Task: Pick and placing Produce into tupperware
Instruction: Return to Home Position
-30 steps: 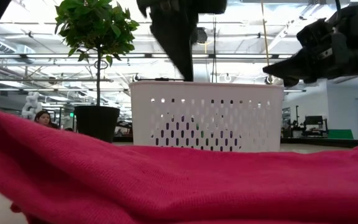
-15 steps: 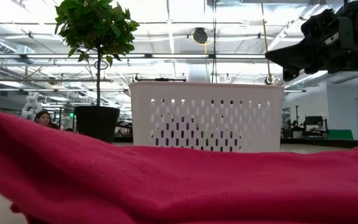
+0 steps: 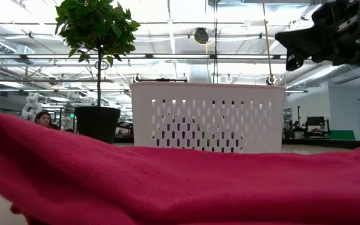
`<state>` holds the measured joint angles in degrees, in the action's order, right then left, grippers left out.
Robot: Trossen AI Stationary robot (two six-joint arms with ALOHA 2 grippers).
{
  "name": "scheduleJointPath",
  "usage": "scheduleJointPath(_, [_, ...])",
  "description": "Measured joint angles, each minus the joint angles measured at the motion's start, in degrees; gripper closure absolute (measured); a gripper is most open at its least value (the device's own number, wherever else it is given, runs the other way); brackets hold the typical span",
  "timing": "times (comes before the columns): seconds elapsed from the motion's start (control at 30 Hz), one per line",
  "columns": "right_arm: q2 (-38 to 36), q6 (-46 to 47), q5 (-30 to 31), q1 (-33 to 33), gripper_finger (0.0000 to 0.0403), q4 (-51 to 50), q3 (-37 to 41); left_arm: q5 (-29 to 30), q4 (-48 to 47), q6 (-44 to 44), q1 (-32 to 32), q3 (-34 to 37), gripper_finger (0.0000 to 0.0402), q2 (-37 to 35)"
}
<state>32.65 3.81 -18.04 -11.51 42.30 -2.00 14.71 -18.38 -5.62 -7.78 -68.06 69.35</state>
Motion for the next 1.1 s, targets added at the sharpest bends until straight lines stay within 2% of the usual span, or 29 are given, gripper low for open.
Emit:
scheduleJointPath(0.17, [-1.13,0.30,0.02,-0.02,0.0403,0.79,0.00,-3.88,15.80,-2.03,2.44,17.01,0.0402,-9.18])
scheduleJointPath(0.33, [-1.15,1.43,0.04,-0.02,0.0403,0.55,0.00,-9.80,23.86,-4.56,4.27,27.88,0.0402,-15.04])
scheduleJointPath(0.5, [-1.17,1.68,0.04,-0.02,0.0403,2.52,0.00,-5.30,35.44,-5.04,4.60,37.14,0.0402,-22.04])
scheduleJointPath(0.57, [-1.17,2.12,0.07,-0.02,0.0403,3.69,0.00,-4.13,36.53,-5.28,4.72,39.69,0.0402,-26.45])
scheduleJointPath(0.63, [-1.17,3.14,0.02,-0.02,0.0403,3.74,0.00,-3.99,35.73,-5.88,4.82,41.37,0.0402,-30.95])
scheduleJointPath(0.87, [-1.25,6.33,-0.02,-0.02,0.0403,1.89,0.01,-1.97,23.04,-8.13,3.68,41.59,0.0401,-44.40])
scheduleJointPath(1.0, [-1.28,9.65,-0.04,-0.02,0.0403,1.16,0.00,2.96,11.90,-8.63,3.24,41.41,0.0401,-47.66])
scheduleJointPath(1.1, [-1.27,11.88,-0.04,-0.02,0.0403,-0.11,0.00,6.43,5.40,-5.06,3.24,41.47,0.0401,-47.94])
